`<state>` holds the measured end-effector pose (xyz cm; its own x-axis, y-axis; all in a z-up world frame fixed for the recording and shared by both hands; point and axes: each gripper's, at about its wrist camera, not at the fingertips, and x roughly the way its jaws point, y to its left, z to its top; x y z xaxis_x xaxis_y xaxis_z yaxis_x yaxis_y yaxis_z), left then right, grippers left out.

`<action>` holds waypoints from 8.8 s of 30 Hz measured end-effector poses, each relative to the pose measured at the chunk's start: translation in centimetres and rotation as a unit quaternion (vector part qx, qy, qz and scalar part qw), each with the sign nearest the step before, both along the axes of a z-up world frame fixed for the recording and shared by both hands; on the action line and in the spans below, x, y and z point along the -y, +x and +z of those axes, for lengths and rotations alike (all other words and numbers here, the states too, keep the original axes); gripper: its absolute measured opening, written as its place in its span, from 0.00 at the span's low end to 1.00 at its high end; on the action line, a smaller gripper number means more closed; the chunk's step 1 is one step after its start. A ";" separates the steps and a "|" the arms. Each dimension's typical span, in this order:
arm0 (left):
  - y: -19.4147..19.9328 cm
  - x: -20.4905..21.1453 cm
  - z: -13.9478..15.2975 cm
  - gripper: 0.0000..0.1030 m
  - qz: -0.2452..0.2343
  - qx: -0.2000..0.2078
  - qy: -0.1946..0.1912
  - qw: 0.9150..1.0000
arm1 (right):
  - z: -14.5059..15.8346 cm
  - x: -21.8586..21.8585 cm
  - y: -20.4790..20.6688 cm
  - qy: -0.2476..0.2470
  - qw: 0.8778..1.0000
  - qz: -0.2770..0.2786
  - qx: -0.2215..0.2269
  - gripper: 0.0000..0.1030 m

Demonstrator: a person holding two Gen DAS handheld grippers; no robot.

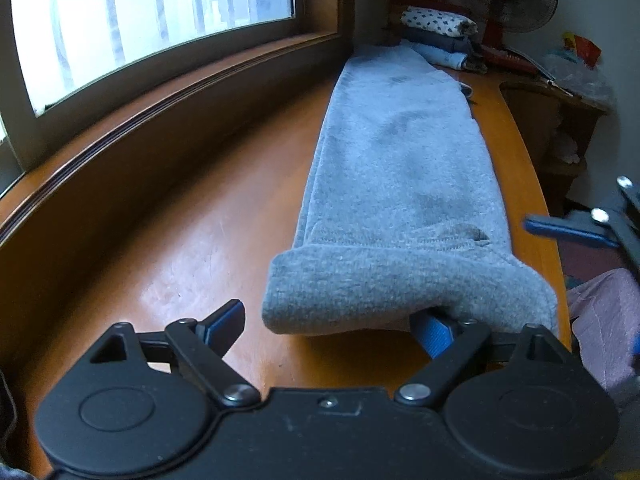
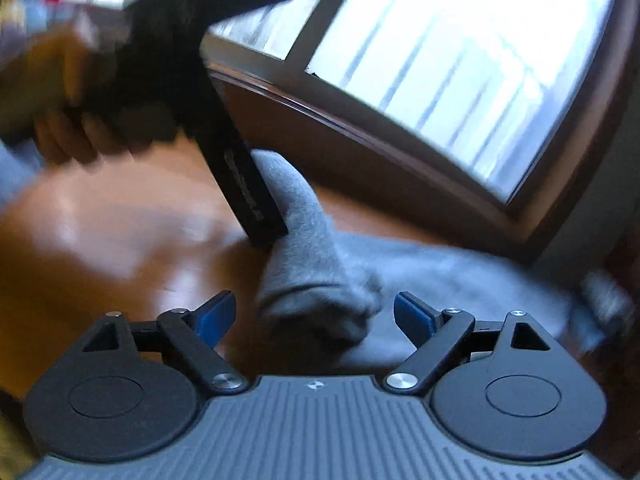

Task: Fold clothes

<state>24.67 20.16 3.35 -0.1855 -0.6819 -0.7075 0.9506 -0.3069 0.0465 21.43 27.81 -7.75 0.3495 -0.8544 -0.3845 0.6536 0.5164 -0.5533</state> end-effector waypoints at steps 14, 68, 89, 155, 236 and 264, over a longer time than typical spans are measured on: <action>0.3 -0.4 1.9 0.87 0.031 0.025 -0.046 0.998 | 3.5 7.4 -5.8 0.228 0.939 -0.026 0.255 0.44; -12.7 10.3 0.9 0.98 0.006 0.081 0.028 0.996 | 4.1 25.6 -26.9 0.141 0.918 -0.251 0.274 0.80; -8.9 5.8 -3.6 0.94 -0.137 0.122 -0.050 0.982 | 2.0 2.9 -15.8 0.257 0.933 -0.127 0.219 0.83; -15.8 24.2 1.7 0.74 -0.004 0.079 -0.083 0.993 | 4.0 23.5 -25.0 0.282 0.890 -0.101 0.345 0.43; -9.1 14.6 -4.6 1.00 -0.094 -0.029 -0.017 0.995 | 2.2 16.1 -18.7 0.210 0.916 -0.200 0.279 0.86; -10.1 16.6 -4.9 1.00 -0.154 -0.033 -0.033 0.987 | 0.4 16.0 -17.2 0.181 0.947 -0.153 0.216 1.00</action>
<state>14.55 3.58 -1.52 -0.4365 -0.6302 -0.6421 0.8138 -0.5809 0.0169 4.25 11.84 -7.38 0.2977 -0.7808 -0.5493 0.9284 0.3708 -0.0240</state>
